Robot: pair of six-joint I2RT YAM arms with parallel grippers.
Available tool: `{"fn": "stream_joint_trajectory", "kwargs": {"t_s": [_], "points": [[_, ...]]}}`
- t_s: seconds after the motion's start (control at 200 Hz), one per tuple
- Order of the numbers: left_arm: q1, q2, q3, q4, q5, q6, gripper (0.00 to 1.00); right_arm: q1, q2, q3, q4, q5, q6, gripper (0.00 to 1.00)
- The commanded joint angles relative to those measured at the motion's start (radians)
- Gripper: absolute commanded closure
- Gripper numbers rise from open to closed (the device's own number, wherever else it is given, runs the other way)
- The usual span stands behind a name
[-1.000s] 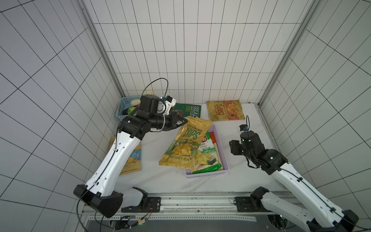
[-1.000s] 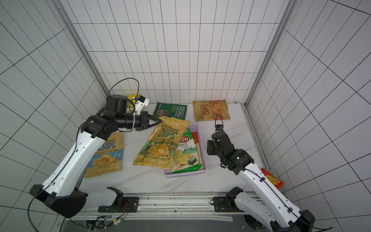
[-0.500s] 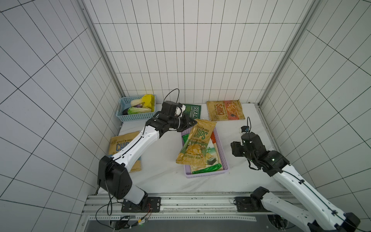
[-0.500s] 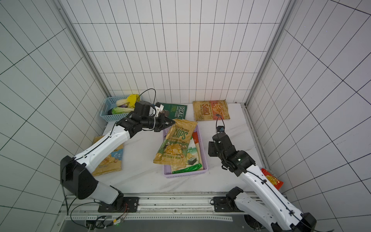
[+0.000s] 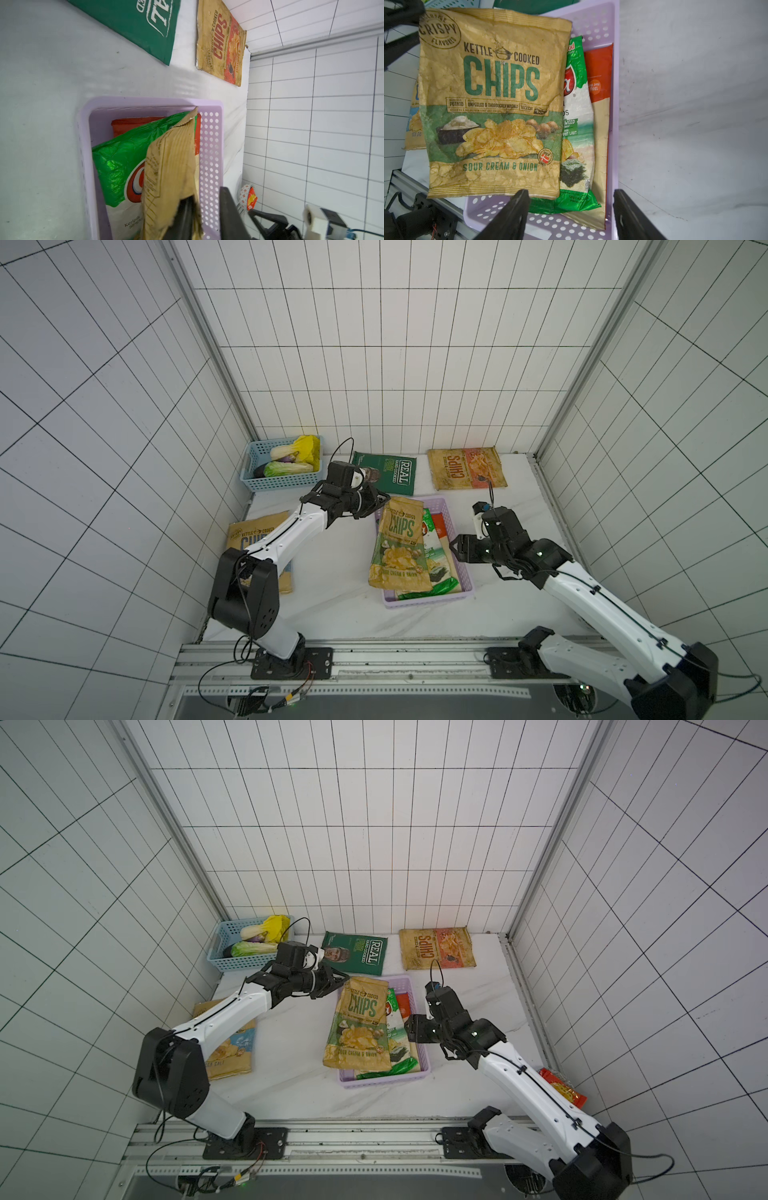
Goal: Put the potato chips into the basket
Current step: Place the potato chip in the basket.
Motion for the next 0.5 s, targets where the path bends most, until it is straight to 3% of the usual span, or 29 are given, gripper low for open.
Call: {"fn": "stream_joint_trajectory", "kwargs": {"t_s": [0.0,0.225,0.38,0.415,0.495], "points": [[0.002,0.025,0.035,0.030,0.047,0.053,0.59,0.018,0.085,0.002,0.057,-0.103,0.028,0.32],[0.032,-0.010,0.081,-0.036,0.030,0.141,0.27,0.058,0.290,0.079,0.070,-0.130,0.027,0.37],[0.055,-0.101,0.091,-0.117,-0.120,0.288,0.12,0.075,0.396,0.137,0.064,-0.056,0.037,0.40],[0.057,-0.122,0.081,-0.124,-0.148,0.317,0.03,0.076,0.416,0.150,0.064,-0.034,0.037,0.41],[0.067,-0.172,0.058,-0.140,-0.206,0.381,0.02,0.079,0.467,0.185,0.055,0.005,0.037,0.43]]}}
